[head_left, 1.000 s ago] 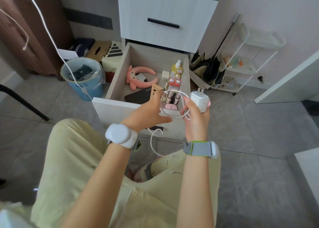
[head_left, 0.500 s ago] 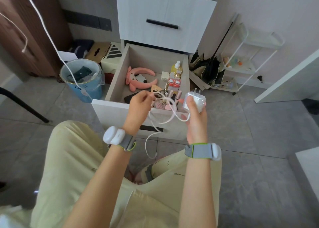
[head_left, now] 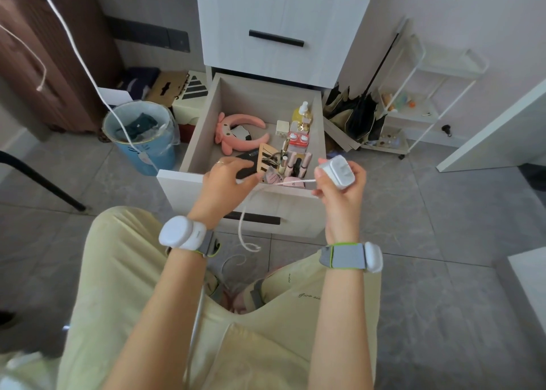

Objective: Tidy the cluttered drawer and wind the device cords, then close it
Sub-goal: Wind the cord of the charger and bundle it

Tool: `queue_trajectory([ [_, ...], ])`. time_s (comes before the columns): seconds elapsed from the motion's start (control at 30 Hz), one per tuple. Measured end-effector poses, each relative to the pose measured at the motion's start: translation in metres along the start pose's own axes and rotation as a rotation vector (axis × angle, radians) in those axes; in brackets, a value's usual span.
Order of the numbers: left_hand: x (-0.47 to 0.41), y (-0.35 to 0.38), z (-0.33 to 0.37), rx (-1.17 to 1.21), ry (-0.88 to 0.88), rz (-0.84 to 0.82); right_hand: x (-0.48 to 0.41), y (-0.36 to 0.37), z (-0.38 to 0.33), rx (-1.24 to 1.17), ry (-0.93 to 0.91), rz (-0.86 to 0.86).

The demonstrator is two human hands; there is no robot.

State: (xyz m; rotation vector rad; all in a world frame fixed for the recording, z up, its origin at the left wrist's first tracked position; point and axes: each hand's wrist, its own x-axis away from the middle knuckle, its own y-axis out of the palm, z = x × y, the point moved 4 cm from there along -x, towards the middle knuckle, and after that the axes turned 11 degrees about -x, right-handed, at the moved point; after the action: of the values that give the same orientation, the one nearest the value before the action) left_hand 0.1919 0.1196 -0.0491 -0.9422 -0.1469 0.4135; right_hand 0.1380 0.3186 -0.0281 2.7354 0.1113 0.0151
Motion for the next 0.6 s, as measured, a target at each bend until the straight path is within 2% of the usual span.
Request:
queue_trajectory([
  [0.13,-0.001,-0.005,0.030,0.265,0.193,0.034,0.005,0.014,0.001,-0.140,0.060,-0.220],
  [0.3,0.012,0.010,0.057,0.592,0.204,-0.293,0.012,0.034,-0.002,-0.235,0.065,-0.386],
  [0.37,0.017,0.014,0.062,0.709,0.172,-0.322,0.013,0.041,-0.001,-0.217,0.082,-0.402],
  [0.5,0.018,0.013,0.059,0.734,0.099,-0.307,0.018,0.053,0.000,-0.411,0.235,-0.448],
  [0.6,0.017,0.008,0.057,0.723,0.138,-0.316,0.017,0.054,0.004,-0.297,0.230,-0.409],
])
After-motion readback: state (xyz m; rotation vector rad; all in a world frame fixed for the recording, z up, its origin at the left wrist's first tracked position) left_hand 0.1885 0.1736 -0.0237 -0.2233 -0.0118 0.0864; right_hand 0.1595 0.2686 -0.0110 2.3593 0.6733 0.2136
